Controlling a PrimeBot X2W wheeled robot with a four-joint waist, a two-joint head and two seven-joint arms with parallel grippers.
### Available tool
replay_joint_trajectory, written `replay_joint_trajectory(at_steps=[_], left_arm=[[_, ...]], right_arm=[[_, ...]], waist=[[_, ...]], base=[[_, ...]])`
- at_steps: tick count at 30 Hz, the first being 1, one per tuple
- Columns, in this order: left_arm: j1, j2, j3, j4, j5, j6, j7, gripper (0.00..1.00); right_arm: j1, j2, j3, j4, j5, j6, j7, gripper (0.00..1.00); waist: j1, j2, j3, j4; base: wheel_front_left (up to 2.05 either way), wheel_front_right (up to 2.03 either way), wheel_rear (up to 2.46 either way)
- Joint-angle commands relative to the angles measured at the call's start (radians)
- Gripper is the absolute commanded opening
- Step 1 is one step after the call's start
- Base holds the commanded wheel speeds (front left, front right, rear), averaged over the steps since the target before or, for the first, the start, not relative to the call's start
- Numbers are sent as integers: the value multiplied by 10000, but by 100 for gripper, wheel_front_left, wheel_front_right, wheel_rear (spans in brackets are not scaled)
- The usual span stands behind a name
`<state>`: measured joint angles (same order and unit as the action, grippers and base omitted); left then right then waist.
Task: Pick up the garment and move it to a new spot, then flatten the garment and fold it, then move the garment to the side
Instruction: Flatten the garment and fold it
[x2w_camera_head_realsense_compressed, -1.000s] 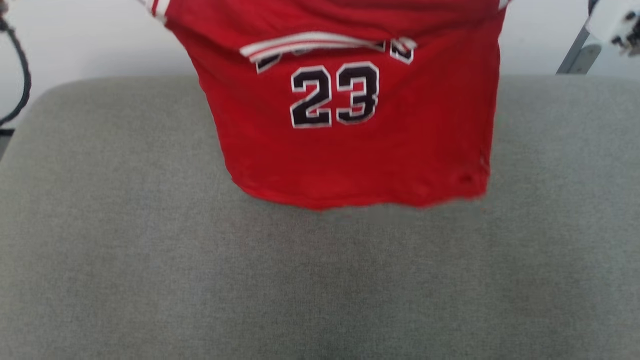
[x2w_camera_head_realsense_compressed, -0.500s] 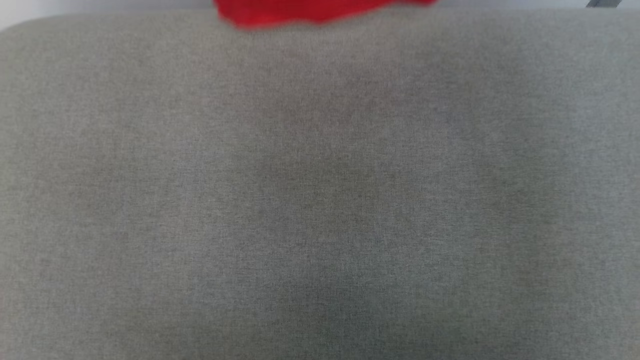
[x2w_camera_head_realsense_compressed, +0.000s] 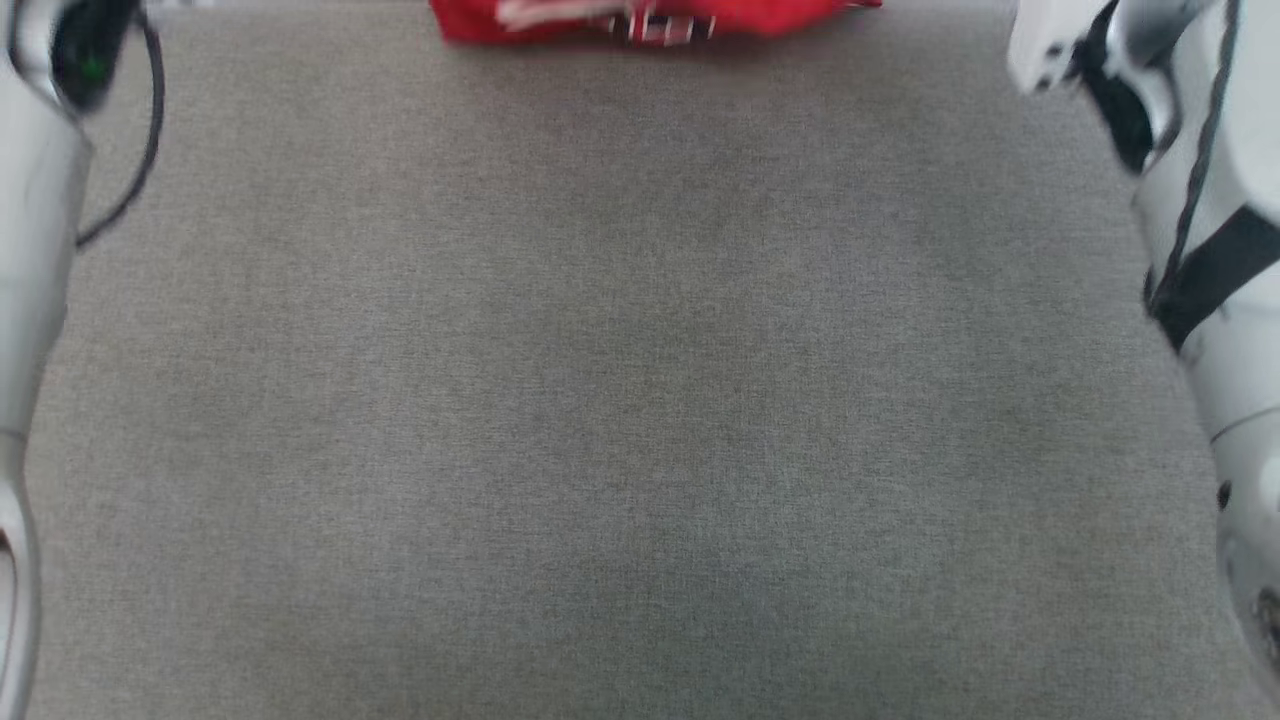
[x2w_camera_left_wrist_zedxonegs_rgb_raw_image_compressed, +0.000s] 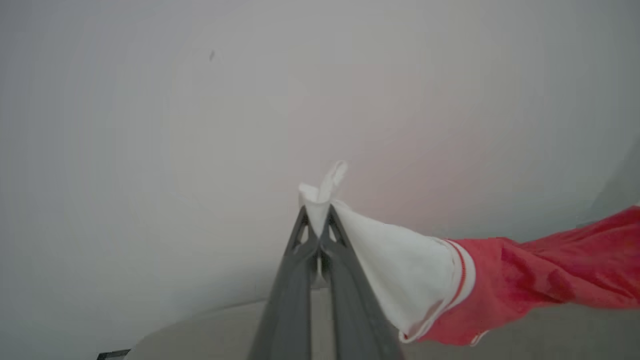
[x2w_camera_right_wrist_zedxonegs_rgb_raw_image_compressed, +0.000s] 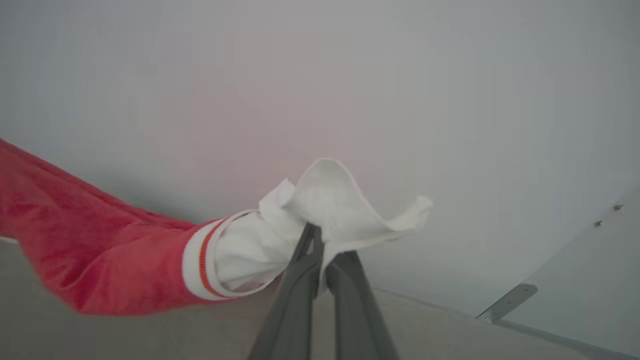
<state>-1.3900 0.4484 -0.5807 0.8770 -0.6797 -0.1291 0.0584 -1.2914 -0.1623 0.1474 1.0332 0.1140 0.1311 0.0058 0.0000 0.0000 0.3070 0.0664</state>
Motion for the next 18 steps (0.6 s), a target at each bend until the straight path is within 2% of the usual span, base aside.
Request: replay_joint_trajectory(at_steps=[1, 4, 8, 14, 18], left_arm=[[377, 133, -213, 135, -61, 3, 242, 0], [1097, 163, -464, 233, -550, 4, 859, 0], [2194, 274, -723, 130, -1208, 2, 1788, 0], [4009, 729, -869, -699, -2233, 2, 3164, 0], [5256, 1121, -859, -1742, -2683, 299, 3897, 0]], right_arm=[[315, 53, 234, 145, 489, -5, 374, 0], [897, -29, 824, 142, 1390, -5, 1192, 0], [1846, -318, 1752, -451, 2595, -6, 2386, 0], [3478, -1168, 2943, -2278, 4376, -5, 4260, 0], [4729, -2023, 3385, -3644, 5386, -5, 5668, 0]], waist=[[0, 0, -70, 23], [0, 0, -218, 50], [0, 0, -510, 75], [0, 0, -965, 143], [0, 0, -1300, 243]], base=[[0, 0, 0], [0, 0, 0], [0, 0, 0], [0, 0, 0], [0, 0, 0]])
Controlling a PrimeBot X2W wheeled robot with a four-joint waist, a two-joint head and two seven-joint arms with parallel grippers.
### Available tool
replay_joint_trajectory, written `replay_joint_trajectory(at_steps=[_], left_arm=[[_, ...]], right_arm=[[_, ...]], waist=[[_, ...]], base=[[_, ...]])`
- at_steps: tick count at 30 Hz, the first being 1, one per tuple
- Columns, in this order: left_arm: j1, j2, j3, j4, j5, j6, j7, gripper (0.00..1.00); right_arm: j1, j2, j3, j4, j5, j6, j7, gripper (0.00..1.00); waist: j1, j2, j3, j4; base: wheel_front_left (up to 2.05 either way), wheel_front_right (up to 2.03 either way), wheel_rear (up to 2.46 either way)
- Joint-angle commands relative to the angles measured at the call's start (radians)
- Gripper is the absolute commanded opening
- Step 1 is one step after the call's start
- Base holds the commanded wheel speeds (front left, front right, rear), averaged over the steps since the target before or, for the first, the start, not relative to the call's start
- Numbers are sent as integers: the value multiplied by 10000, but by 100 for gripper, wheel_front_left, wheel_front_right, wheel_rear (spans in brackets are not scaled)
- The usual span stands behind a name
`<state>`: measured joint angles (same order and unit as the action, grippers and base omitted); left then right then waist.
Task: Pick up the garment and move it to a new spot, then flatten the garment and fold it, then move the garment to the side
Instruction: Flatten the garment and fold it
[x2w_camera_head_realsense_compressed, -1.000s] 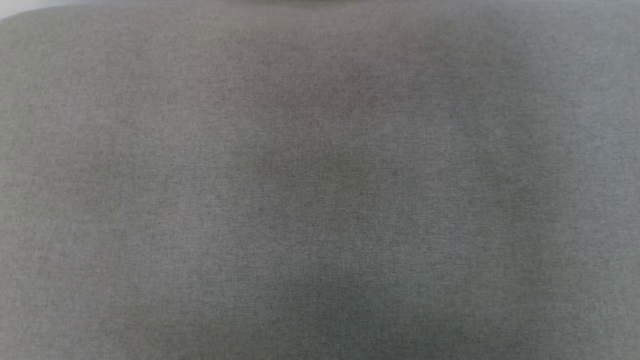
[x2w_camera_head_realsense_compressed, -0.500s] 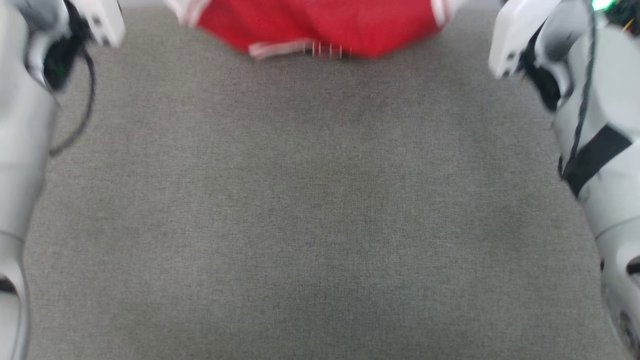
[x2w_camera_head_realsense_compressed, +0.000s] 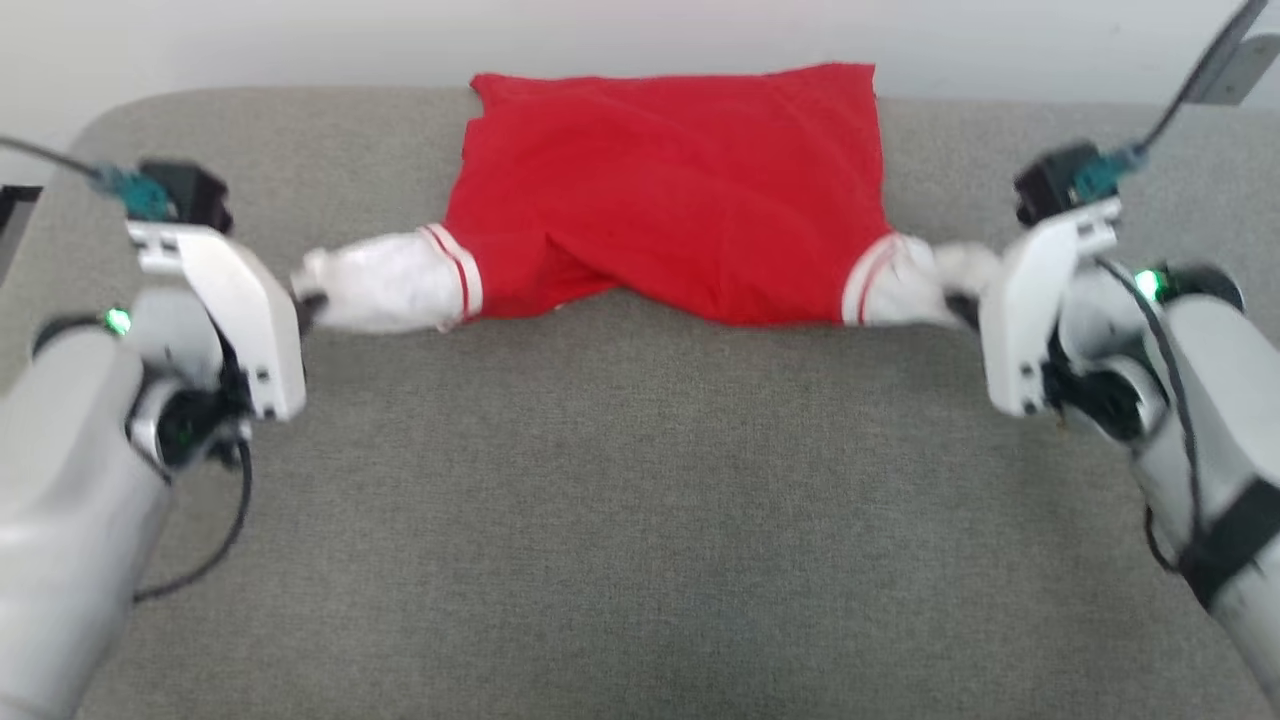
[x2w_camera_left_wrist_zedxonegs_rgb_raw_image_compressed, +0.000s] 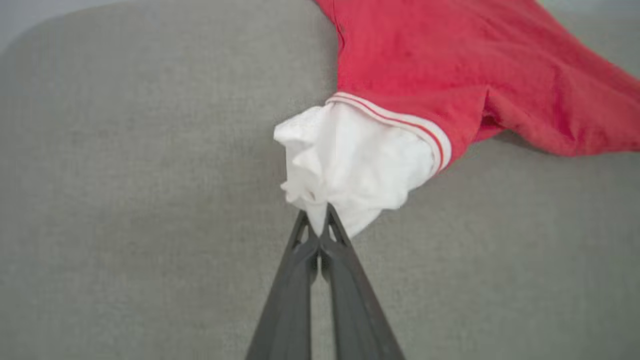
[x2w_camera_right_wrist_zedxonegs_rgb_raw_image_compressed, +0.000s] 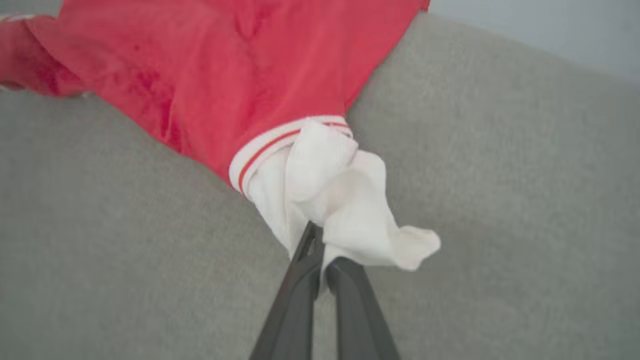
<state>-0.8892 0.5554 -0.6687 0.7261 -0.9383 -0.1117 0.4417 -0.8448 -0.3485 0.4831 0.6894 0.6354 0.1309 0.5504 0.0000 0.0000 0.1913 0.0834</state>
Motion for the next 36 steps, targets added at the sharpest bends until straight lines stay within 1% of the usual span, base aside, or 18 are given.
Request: replay_joint_trajectory(at_steps=[1, 4, 6, 8, 12, 13, 14, 17, 21, 23, 26, 29, 30, 31, 33, 36], left_arm=[[538, 187, 38, -562, -204, 247, 207, 0], [1592, 575, 89, -1808, -559, 742, 697, 0], [2219, 932, 153, -2751, -770, 1130, 956, 0], [2908, 1316, 220, -3781, -980, 1592, 1182, 0], [4226, 2097, 394, -5789, -1282, 2628, 1558, 0], [4553, 2268, 448, -6263, -1394, 2898, 1644, 0], [4553, 2268, 448, -6263, -1394, 2898, 1644, 0], [5452, 2802, 558, -7595, -1632, 3665, 1845, 0], [6494, 3424, 616, -9123, -1877, 4583, 2177, 0], [6915, 3690, 660, -9757, -1986, 5000, 2287, 0], [7498, 3954, 635, -10475, -2199, 5501, 2467, 0], [7890, 4100, 615, -10990, -2290, 5829, 2539, 0], [8108, 4120, 615, -11151, -2344, 5934, 2474, 0], [8177, 4111, 627, -11159, -2378, 5957, 2426, 0], [8201, 4006, 716, -11106, -2411, 5921, 2283, 0], [8061, 3810, 828, -10892, -2420, 5682, 1974, 0]], right_arm=[[545, -344, 86, -569, 395, -3, 545, 0], [1425, -970, 136, -1626, 986, -3, 1529, 0], [1987, -1312, 24, -2296, 1306, -3, 2124, 0], [2531, -1653, -134, -2965, 1528, -3, 2698, 0], [3597, -2050, -696, -4087, 1830, -3, 3776, 0], [3869, -2088, -923, -4297, 1902, -3, 4053, 0], [3869, -2088, -923, -4297, 1902, -3, 4053, 0], [4609, -2177, -1503, -5010, 1848, -1, 4897, 0], [5618, -2117, -2296, -6066, 1711, -1, 5901, 0], [6128, -2024, -2663, -6581, 1606, -1, 6388, 0], [6845, -1840, -3233, -7187, 1436, -1, 7024, 0], [7503, -1573, -3738, -7768, 1176, -3, 7567, 0], [7801, -1325, -3992, -8109, 943, -1, 7685, 0], [7971, -1217, -4091, -8204, 827, -1, 7709, 0], [8151, -979, -4189, -8347, 574, -3, 7591, 0], [8277, -676, -4142, -8277, 96, -3, 7186, 0]], waist=[[0, 0, -213, 89], [0, 0, -403, 161], [0, 0, -503, 188], [0, 0, -576, 197], [0, 0, -650, 207], [0, 0, -661, 209], [0, 0, -661, 209], [0, 0, -670, 210], [0, 0, -617, 235], [0, 0, -572, 251], [0, 0, -509, 295], [0, 0, -434, 337], [0, 0, -370, 348], [0, 0, -339, 352], [0, 0, -260, 346], [0, 0, -137, 331]], base=[[0, 0, 0], [0, 0, 0], [0, 0, 0], [0, 0, 0], [0, 0, 0], [0, 0, 0], [0, 0, 0], [0, 0, 0], [0, 0, 0], [0, 0, 0], [0, 0, 0], [0, 0, 0], [0, 0, 0], [0, 0, 0], [0, 0, 0], [0, 0, 0]])
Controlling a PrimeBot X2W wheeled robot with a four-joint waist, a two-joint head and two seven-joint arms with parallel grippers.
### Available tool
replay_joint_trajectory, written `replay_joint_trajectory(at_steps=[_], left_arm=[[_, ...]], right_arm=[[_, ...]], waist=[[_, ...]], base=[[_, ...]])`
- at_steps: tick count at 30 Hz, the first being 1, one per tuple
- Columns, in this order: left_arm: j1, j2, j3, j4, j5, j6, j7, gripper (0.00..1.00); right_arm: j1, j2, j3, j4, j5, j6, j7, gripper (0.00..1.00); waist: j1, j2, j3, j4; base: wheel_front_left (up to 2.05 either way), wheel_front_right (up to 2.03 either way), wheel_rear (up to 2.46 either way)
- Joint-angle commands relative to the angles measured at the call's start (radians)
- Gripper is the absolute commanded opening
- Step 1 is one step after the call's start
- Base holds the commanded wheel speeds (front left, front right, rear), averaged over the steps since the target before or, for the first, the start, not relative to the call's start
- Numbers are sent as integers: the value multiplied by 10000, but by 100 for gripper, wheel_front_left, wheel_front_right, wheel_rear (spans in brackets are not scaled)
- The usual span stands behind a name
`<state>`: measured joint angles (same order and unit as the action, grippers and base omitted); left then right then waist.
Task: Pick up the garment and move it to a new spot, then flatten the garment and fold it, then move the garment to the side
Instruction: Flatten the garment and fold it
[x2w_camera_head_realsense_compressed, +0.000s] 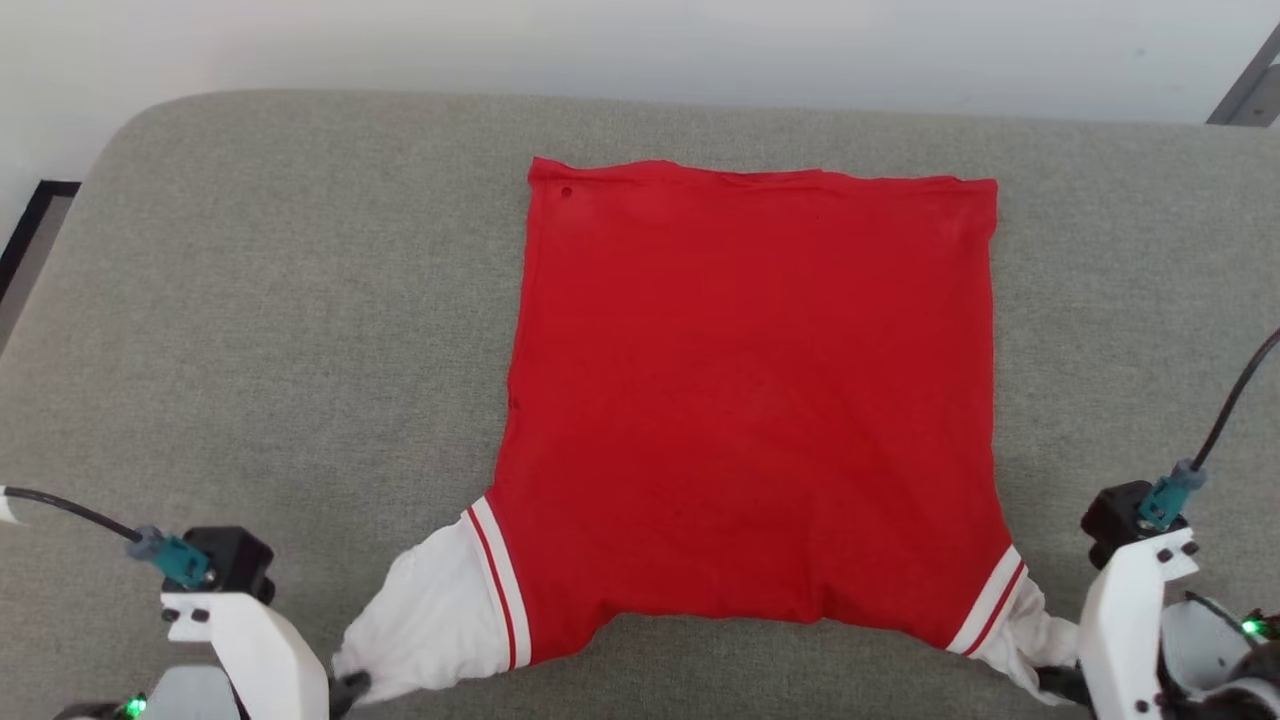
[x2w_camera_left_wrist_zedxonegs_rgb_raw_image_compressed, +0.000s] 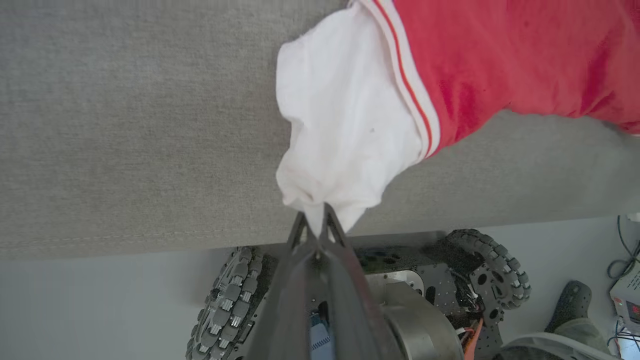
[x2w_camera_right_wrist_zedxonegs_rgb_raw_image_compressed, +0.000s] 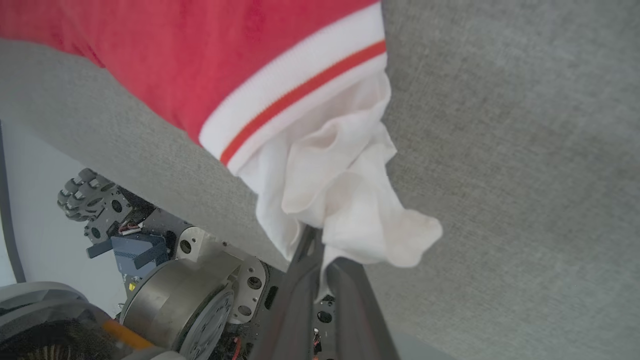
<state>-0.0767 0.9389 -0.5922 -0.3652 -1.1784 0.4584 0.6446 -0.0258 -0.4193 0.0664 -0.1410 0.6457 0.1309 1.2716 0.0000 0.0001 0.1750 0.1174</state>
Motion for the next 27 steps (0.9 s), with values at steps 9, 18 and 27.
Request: replay_joint_trajectory(at_steps=[9, 18, 27], left_arm=[[-747, -758, 230, 880, 216, -809, -871, 0], [-1245, -1111, 204, 1464, 482, -1224, -1276, 0], [-1563, -1413, -38, 1816, 662, -1543, -1303, 0]], right_arm=[[-421, 333, 427, 518, -952, -1, -1649, 100], [-1106, 655, -343, -900, -1339, -1, -2239, 100], [-3045, 1620, -1250, -501, -2660, -3, -3808, 100]], waist=[[0, -1, 402, -184], [0, -1, 780, -297], [0, -1, 1219, -173]], base=[[0, 0, 0], [0, 0, 0], [0, 0, 0]])
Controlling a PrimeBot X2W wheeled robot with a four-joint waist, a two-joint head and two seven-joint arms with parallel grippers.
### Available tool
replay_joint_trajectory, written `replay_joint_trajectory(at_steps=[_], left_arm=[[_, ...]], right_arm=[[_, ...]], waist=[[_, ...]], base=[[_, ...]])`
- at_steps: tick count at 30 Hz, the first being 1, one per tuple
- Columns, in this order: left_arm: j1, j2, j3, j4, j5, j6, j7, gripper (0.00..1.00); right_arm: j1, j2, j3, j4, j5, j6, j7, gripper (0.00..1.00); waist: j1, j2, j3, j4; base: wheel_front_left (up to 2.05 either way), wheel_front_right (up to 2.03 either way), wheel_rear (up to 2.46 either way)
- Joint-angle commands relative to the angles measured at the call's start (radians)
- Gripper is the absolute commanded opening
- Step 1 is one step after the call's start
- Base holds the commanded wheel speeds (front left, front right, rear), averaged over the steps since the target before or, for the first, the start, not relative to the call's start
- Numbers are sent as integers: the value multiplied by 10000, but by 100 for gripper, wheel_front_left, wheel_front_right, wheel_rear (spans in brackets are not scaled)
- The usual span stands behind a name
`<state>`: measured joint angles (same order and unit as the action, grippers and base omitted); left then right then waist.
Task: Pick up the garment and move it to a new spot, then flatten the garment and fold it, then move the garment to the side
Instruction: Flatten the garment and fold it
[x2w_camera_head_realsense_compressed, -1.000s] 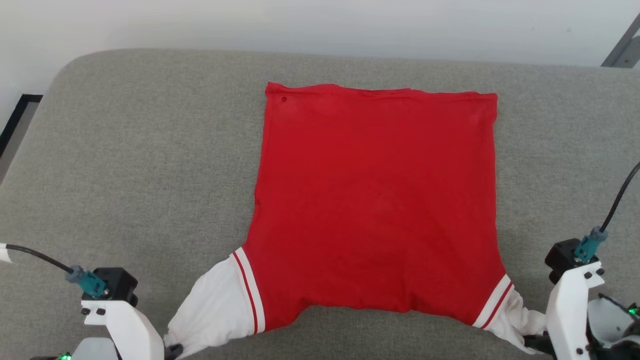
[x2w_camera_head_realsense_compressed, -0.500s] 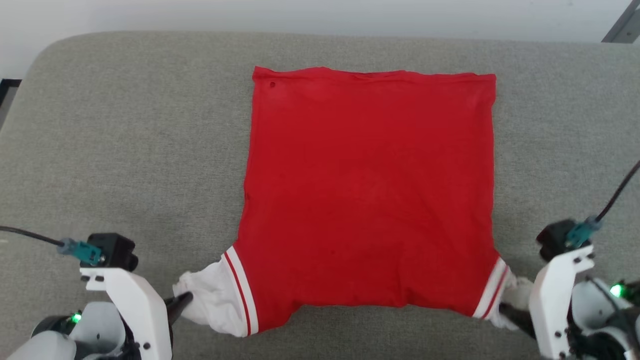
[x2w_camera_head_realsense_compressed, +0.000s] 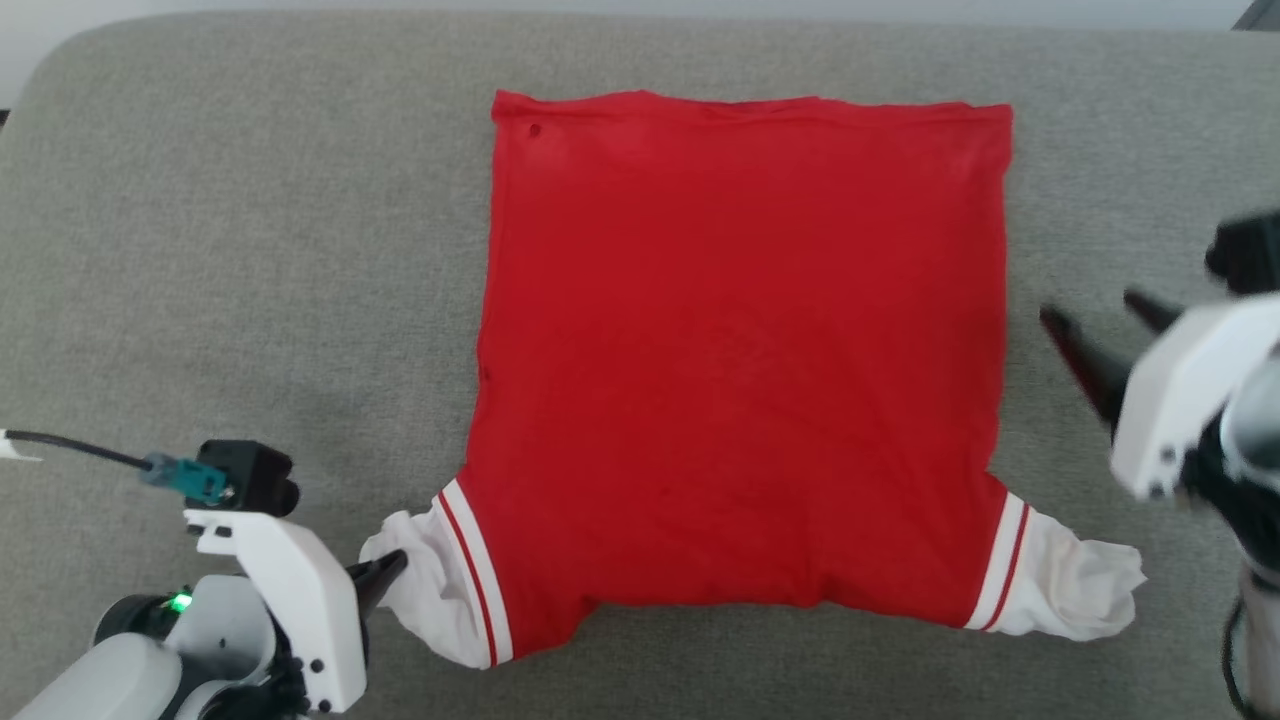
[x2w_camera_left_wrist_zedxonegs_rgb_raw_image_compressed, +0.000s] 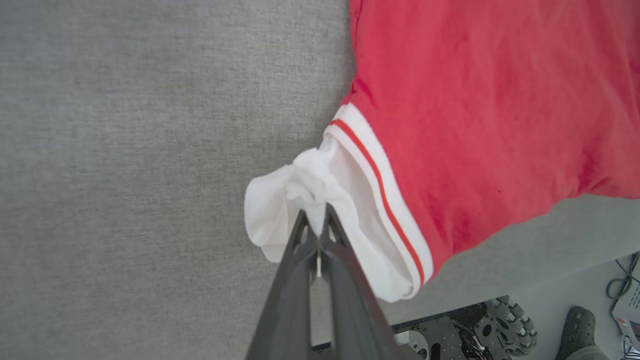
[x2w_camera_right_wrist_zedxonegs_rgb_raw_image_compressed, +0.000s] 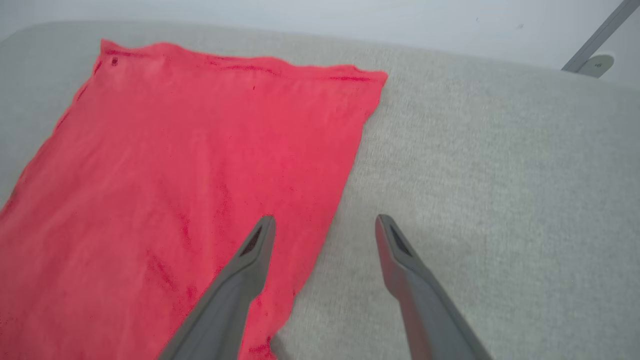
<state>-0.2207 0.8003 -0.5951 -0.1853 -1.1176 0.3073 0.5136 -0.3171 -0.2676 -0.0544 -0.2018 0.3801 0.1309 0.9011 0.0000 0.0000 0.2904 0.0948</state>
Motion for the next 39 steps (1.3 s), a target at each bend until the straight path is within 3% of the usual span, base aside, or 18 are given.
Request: replay_joint_trajectory(at_steps=[1, 10, 19, 25, 29, 30, 31, 39], left_arm=[[-189, -75, -48, 61, 70, -90, 19, 0], [-897, -569, -412, 401, 325, -532, 165, 0], [-1670, -1147, -681, 899, 461, -1051, 220, 0], [-2088, -1565, -845, 1280, 423, -1426, 168, 0], [-2237, -1772, -911, 1587, 390, -1607, 85, 0], [-2248, -1802, -903, 1664, 376, -1620, 71, 0], [-2264, -1828, -887, 1738, 372, -1642, 61, 0], [-2110, -1653, -685, 2075, 324, -1624, -165, 0]], right_arm=[[-463, 222, -101, 383, -195, -1, -316, 100], [-3444, 185, -197, 3882, -1303, -1, -1596, 100], [-6090, -164, -759, 7877, -2616, -3, -1858, 100], [-7138, -72, -1503, 10135, -3523, 0, -1115, 100], [-7010, 270, -1538, 11568, -3705, 10, -103, 100], [-6986, 317, -1405, 11792, -3753, 34, 82, 42], [-6990, 279, -1305, 11898, -3800, 34, 108, 0], [-7305, 99, -89, 11838, -3168, 23, -146, 0]], waist=[[0, 0, 117, 97], [0, 0, 637, 753], [0, 0, 1398, 1514], [0, 0, 1802, 1899], [0, 0, 1902, 2012], [0, 0, 1915, 2015], [0, 0, 1924, 2010], [0, 0, 1656, 1652]], base=[[0, 0, 0], [0, 0, 0], [0, 0, 0], [0, 0, 0], [0, 0, 0], [0, 0, 0], [0, 0, 0], [0, 0, 0]])
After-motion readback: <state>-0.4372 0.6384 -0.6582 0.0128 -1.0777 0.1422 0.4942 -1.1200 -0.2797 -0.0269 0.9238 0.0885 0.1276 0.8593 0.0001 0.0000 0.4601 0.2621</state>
